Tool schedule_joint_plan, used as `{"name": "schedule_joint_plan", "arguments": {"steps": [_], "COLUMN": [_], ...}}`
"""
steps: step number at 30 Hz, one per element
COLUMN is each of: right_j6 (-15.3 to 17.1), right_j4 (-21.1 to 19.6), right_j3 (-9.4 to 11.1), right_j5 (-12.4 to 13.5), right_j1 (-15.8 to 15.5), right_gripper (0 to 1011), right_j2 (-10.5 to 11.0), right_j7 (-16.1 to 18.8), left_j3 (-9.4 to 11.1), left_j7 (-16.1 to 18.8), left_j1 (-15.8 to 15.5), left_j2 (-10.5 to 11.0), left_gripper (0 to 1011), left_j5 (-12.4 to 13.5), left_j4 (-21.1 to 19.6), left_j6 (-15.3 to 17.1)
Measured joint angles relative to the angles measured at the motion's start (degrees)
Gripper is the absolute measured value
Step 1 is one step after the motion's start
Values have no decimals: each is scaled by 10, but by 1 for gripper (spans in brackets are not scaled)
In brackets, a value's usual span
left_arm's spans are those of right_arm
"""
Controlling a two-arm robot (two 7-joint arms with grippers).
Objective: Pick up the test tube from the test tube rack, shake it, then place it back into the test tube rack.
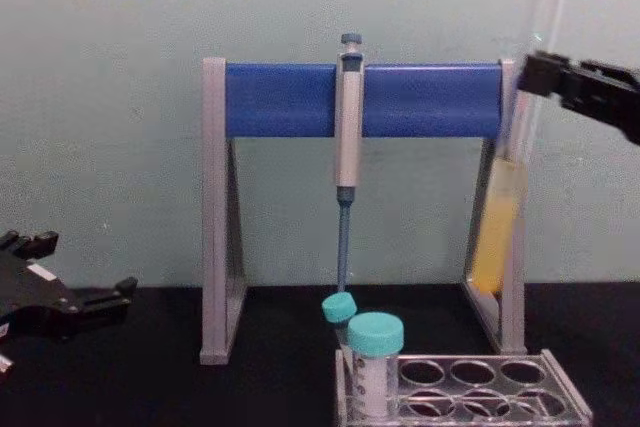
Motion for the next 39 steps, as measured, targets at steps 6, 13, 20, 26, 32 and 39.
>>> {"name": "schedule_joint_plan", "arguments": {"steps": [6,13,20,26,32,39], "right_j6": [-4,-28,-38,-33,-22,-7], "right_j4": [-14,-18,-5,7,12,8], "right_j3": [7,19,23,16,6,-8], "right_j5": [17,-9,-65,-115,-141,-124], "right_j1": [-20,-36,-27,-5,14,22], "right_gripper": [211,211,211,211,211,211], "right_j2": [48,78,64,24,-13,-31], "right_j7": [37,6,-63,-122,-146,-114], "left_j3": [0,0,0,0,0,0], "left_j7": [0,0,0,0,0,0], "left_j1": [0,0,0,0,0,0], "left_j2": [0,0,0,0,0,0], "left_gripper": [1001,1001,1001,1002,1001,1001], "left_j5": [0,0,0,0,0,0], "left_j4": [0,0,0,0,0,0], "left_j6": [0,0,0,0,0,0]}}
